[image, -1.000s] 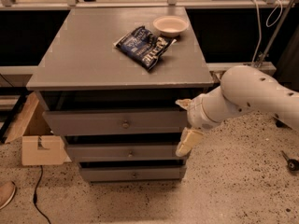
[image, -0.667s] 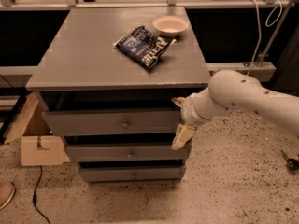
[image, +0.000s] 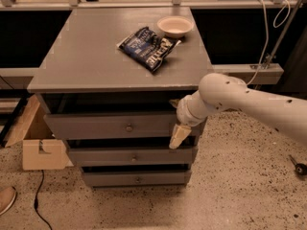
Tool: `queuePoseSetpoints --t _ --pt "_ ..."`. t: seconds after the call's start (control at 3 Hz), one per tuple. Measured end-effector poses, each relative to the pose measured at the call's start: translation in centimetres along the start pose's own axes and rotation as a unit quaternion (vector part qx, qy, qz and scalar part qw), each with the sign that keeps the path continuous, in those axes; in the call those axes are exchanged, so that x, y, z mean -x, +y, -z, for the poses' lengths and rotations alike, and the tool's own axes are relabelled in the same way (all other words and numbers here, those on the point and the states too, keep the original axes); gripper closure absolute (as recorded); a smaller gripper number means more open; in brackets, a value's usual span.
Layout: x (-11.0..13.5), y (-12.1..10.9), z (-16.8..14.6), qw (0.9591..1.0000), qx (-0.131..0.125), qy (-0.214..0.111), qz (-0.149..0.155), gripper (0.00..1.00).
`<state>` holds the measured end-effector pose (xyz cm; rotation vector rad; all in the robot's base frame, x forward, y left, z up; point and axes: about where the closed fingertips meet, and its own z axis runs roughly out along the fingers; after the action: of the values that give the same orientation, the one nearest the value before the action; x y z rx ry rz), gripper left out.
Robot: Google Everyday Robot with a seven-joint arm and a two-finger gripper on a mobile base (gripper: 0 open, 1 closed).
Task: Open top drawer
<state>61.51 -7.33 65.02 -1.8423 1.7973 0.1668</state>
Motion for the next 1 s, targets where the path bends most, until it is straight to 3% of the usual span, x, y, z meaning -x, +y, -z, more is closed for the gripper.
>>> queuePoseSetpoints --t 0.33,1.0 --pt "-1.0 0.45 -1.32 0.9999 0.01 0.003 -0.009 0.27" --pt "-0.77 0.3 -0.85 0.9999 0.01 0.003 -0.009 0.73"
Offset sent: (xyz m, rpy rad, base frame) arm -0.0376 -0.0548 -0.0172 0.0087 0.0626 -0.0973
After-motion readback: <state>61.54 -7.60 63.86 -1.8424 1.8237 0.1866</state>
